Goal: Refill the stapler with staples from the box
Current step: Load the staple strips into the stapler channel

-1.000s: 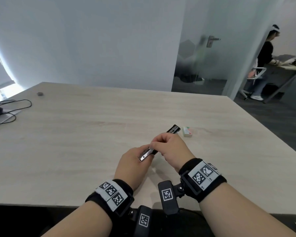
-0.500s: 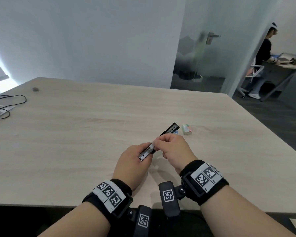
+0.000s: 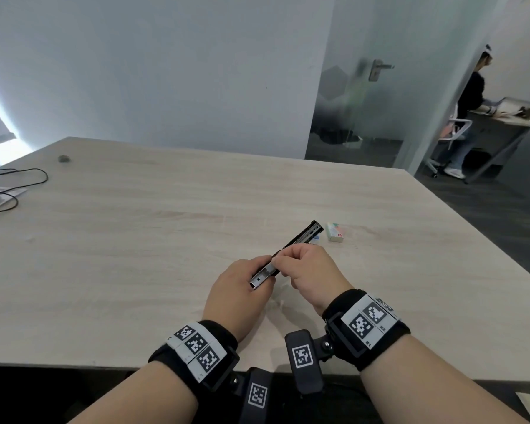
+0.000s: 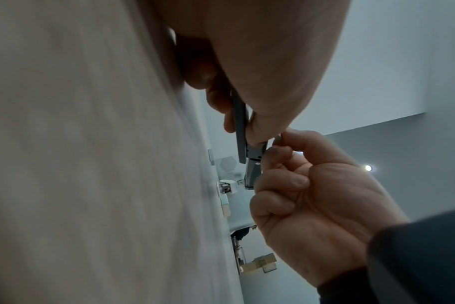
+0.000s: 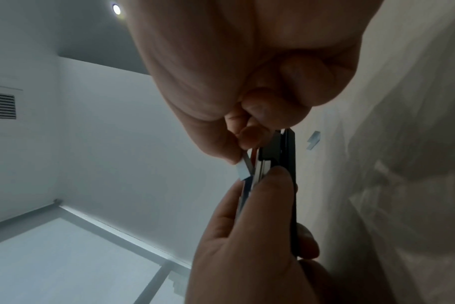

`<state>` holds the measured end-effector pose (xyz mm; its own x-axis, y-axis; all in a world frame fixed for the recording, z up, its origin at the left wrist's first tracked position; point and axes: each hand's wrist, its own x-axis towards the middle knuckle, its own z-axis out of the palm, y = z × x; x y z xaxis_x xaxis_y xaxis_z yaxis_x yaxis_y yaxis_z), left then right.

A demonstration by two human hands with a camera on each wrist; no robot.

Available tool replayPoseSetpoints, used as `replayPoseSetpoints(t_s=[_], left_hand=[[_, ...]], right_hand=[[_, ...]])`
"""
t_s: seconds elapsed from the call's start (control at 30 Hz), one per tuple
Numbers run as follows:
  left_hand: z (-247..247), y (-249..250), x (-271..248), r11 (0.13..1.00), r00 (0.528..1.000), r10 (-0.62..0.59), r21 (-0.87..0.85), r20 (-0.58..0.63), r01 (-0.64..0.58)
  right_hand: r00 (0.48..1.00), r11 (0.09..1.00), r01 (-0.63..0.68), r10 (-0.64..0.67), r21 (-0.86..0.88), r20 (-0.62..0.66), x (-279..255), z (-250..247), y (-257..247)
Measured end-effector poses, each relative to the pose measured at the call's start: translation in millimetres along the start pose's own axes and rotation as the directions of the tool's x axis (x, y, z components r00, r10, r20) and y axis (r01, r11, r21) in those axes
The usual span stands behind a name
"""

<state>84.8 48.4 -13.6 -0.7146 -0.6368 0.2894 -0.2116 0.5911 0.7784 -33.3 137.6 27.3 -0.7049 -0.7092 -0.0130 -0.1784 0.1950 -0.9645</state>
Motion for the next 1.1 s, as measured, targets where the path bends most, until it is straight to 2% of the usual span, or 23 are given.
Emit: replayPoseSetpoints(t_s=[0.3, 0.53, 0.63, 0.7, 0.8, 0.87, 0.93, 1.0, 1.1], left_hand=[[-1.1, 0.7, 0.3, 1.000, 1.000, -0.003, -0.011, 0.003, 0.003], [0.9, -2.5, 0.8, 1.000, 1.000, -0.009, -0.020, -0.003, 0.009], [1.2, -4.2, 1.2, 0.998, 0.999, -0.031, -0.059, -0.023, 0.030], [-0.1, -5.0, 1.3, 0.989, 0.996, -0.068, -0.137, -0.059, 0.059], [-2.2, -7.6, 1.7, 0.944, 0.983, -0.145, -0.311, -0.109, 0.105], [-3.2, -8.5, 2.7, 0.890, 0.970, -0.206, -0.436, -0.127, 0.132], [-5.3, -8.6, 3.5, 0.836, 0.957, -0.255, -0.529, -0.139, 0.146], [-6.5, -9.8, 4.5, 0.816, 0.951, -0.271, -0.560, -0.151, 0.143], [-7.2, -11.9, 5.3, 0.803, 0.945, -0.287, -0.577, -0.157, 0.147]], right_hand=[[0.997, 0.996, -0.063, 0.060, 0.062, 0.048, -2.1, 0.2, -2.3], [1.000, 0.996, 0.002, 0.001, -0.086, 0.030, -0.4, 4.5, 2.5], [0.995, 0.982, 0.053, -0.036, -0.181, 0.094, -2.2, 4.1, -1.3], [0.991, 0.996, 0.037, -0.026, -0.082, 0.128, -3.3, 3.1, -5.3], [0.997, 0.984, -0.044, 0.054, 0.170, -0.059, 7.3, -5.6, -8.9], [0.978, 0.975, -0.086, 0.122, 0.206, -0.168, 17.5, -14.2, -4.8], [0.973, 0.985, -0.121, 0.142, 0.124, -0.182, 26.2, -20.3, 1.6], [0.985, 0.990, -0.124, 0.115, -0.068, -0.128, 34.0, -22.3, 6.2], [0.997, 0.896, -0.075, 0.071, -0.438, -0.025, 48.6, -18.4, 12.8]])
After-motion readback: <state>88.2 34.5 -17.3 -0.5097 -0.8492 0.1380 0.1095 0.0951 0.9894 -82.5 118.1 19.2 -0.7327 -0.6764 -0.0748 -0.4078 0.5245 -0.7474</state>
